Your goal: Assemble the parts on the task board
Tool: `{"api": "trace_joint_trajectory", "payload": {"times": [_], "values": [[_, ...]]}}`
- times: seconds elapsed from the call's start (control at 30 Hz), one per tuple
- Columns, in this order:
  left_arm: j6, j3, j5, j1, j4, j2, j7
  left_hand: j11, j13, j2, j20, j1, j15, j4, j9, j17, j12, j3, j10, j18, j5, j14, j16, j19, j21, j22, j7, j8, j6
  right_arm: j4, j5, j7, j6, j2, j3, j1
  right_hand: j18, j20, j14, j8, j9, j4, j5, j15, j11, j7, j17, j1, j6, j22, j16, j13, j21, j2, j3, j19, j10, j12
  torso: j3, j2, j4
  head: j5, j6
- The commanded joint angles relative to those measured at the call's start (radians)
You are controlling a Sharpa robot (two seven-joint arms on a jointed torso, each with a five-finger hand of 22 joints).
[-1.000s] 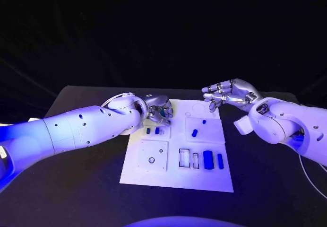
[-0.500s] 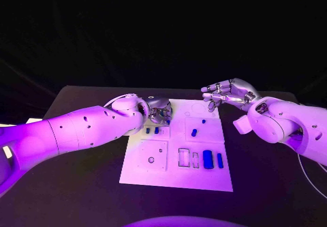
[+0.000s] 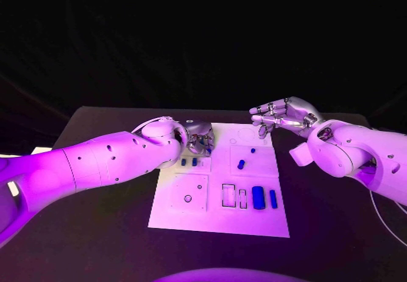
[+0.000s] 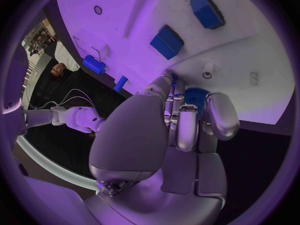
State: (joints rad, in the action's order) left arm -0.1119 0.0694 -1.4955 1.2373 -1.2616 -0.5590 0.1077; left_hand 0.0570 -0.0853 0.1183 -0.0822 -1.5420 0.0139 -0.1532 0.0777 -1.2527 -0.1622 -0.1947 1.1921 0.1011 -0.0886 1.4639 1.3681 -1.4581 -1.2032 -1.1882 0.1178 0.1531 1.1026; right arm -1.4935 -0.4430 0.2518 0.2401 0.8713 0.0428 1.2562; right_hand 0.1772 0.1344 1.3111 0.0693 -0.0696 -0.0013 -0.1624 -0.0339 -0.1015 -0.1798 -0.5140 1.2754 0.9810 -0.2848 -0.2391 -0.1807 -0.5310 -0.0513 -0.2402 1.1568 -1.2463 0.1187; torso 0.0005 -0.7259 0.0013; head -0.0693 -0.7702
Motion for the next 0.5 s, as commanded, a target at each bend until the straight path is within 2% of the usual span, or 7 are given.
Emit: {"api": "trace_joint_trajectory", "payload": {"times": [0.03,0.27,0.37,0.5], "values": [[0.042,0.001,-0.009,-0.001,0.003,0.002,0.045,0.001,0.001,0.007,0.004,-0.003,0.008,0.002,-0.001,0.001,0.007,-0.012,0.009,-0.017,0.001,0.04,0.006,-0.005,-0.007,-0.003,0.0,-0.008,0.008,-0.002,0.0,0.008,-0.017,0.0,0.0,-0.001,0.004,-0.002,-0.008,0.002,0.0,0.0,-0.004,0.001,0.001,-0.002,0.001,-0.002,-0.005,0.001,-0.007,0.001,0.006,0.008,0.006,-0.006,0.005,0.006,0.0,0.0,-0.0001,-0.001,-0.001],[0.068,0.001,-0.018,-0.001,0.009,0.005,0.058,-0.004,-0.003,-0.006,0.008,-0.039,0.013,0.036,0.001,-0.002,0.005,-0.088,0.046,-0.02,0.017,0.042,0.013,-0.003,-0.03,-0.03,0.0,-0.011,0.034,-0.003,0.0,0.008,-0.017,0.001,0.0,-0.001,0.004,-0.002,-0.008,0.002,0.0,0.0,-0.004,0.001,0.001,-0.002,0.001,-0.002,-0.005,0.001,-0.007,0.001,0.006,0.008,0.006,-0.006,0.005,0.006,-0.0003,0.001,0.0006,-0.002,-0.003],[0.048,0.0,-0.019,-0.001,0.009,0.006,0.044,-0.008,-0.008,-0.009,0.01,-0.044,0.015,0.055,0.003,-0.007,0.006,-0.127,0.065,-0.022,0.031,0.044,0.018,-0.003,-0.041,-0.043,-0.001,-0.009,0.054,-0.003,0.0,0.009,-0.017,0.0,0.0,-0.001,0.004,-0.002,-0.008,0.002,0.0,0.0,-0.004,0.001,0.001,-0.002,0.001,-0.002,-0.005,0.001,-0.007,0.001,0.006,0.008,0.006,-0.006,0.005,0.006,-0.0007,0.001,0.0004,-0.004,-0.002],[0.007,0.0,-0.008,-0.001,0.006,0.007,0.023,-0.012,-0.011,-0.004,0.012,-0.026,0.018,0.063,0.005,-0.005,0.01,-0.153,0.078,-0.023,0.037,0.044,0.019,-0.002,-0.05,-0.053,-0.004,-0.008,0.07,-0.003,0.0,0.009,-0.017,0.0,0.0,-0.001,0.004,-0.002,-0.008,0.002,0.0,0.0,-0.004,0.001,0.001,-0.002,0.001,-0.002,-0.005,0.001,-0.007,0.001,0.006,0.008,0.006,-0.006,0.005,0.006,-0.0008,0.001,0.0009,-0.004,-0.002]]}}
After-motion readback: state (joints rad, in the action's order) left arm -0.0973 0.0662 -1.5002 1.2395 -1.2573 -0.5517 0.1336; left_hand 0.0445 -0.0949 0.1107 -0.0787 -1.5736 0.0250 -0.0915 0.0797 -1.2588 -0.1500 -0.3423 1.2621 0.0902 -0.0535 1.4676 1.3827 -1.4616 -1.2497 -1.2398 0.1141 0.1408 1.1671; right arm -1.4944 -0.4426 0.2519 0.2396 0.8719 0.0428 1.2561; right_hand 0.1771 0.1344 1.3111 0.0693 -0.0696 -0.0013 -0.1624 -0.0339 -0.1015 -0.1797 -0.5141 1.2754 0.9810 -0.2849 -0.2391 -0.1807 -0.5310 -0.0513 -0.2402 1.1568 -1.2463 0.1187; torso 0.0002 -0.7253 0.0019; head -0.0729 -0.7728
